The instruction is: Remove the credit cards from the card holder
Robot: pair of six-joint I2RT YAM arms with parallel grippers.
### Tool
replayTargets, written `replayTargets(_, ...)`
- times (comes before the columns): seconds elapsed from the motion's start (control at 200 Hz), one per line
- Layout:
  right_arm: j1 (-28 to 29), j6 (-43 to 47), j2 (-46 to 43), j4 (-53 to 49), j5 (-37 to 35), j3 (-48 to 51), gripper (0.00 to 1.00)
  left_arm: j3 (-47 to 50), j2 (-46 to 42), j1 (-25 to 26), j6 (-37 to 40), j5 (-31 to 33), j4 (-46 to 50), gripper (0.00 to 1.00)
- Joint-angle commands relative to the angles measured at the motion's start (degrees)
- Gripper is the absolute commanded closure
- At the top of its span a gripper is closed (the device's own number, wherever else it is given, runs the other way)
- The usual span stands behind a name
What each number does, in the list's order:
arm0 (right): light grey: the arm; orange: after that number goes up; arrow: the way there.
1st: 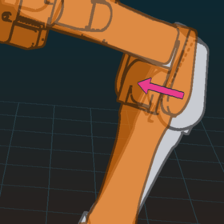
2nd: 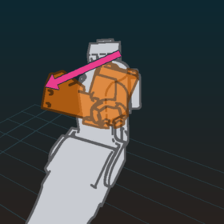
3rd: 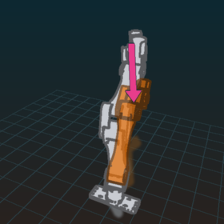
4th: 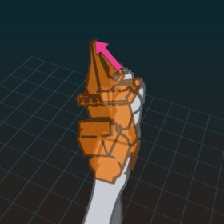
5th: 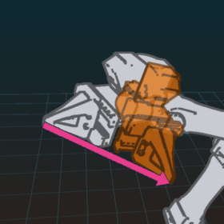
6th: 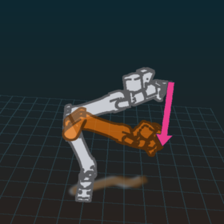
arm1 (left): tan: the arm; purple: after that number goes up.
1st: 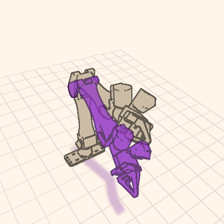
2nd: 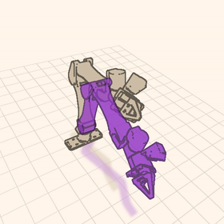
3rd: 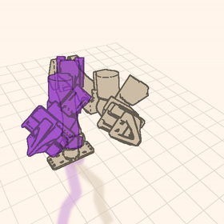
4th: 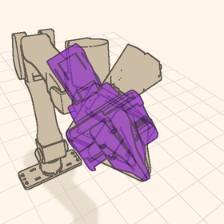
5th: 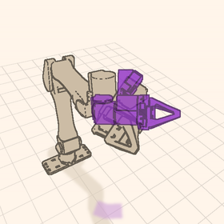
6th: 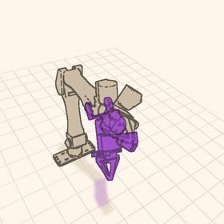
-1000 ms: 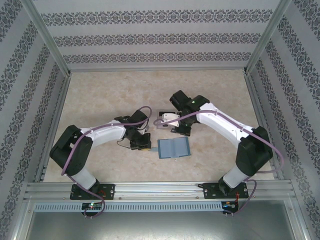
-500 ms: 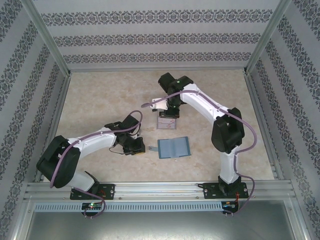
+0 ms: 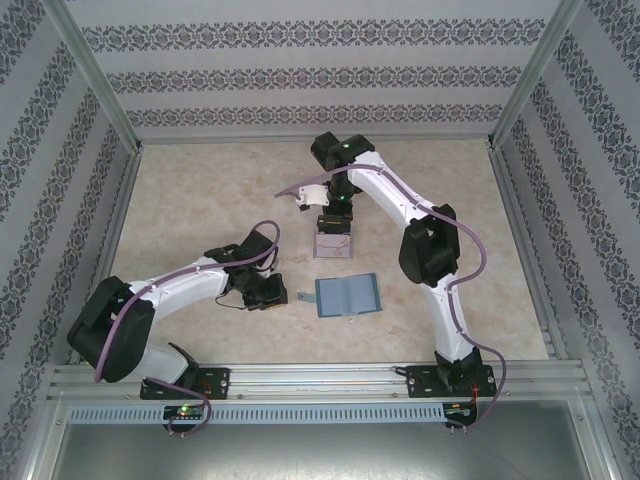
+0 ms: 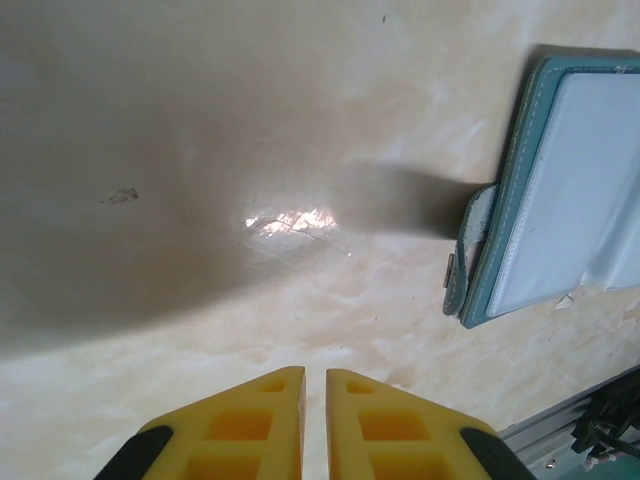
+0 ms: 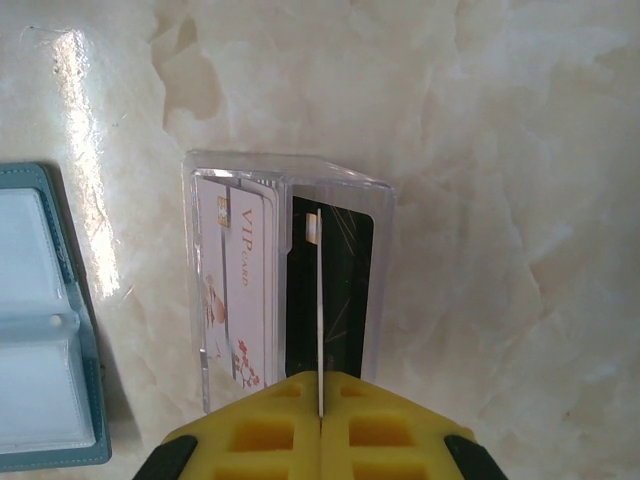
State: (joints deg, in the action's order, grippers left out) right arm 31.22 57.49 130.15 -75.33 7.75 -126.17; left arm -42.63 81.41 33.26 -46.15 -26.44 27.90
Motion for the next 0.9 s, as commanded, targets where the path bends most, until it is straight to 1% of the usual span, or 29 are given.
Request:
replayTargets(0.0, -0.65, 1.74, 2.43, -3.84, 2.05, -1.71, 1.00, 0.19, -1.85, -0.72, -1.06, 1.25, 2.27, 0.87)
replayTargets(0.33, -1.08, 1.60, 5.46, -4.72, 5.21, -1.86, 1.00, 0.28, -2.24, -0.95, -0.94, 1.47, 3.74, 0.87)
replayTargets(0.425, -1.07, 1.48, 6.32, -4.65, 4.87, -2.32, 0.97, 0.32, -2.30, -1.07, -1.06, 1.12, 3.83, 0.87)
replayTargets(0.605, -1.08, 0.70, 6.83, -4.06, 3.44, -3.92, 0.88, 0.27, -2.57, -1.16, -1.27, 1.58, 4.26, 0.86)
replayTargets(0.764, -0.99, 0.21, 6.72, -3.62, 1.55, -5.80, 0.82, 0.12, -2.97, -1.22, -1.16, 2.25, 5.30, 0.86)
replayTargets(0.894, -0.90, -0.34, 6.06, -2.48, 0.15, -7.07, 0.80, 0.16, -3.65, -1.43, -0.87, 2.58, 5.85, 0.85)
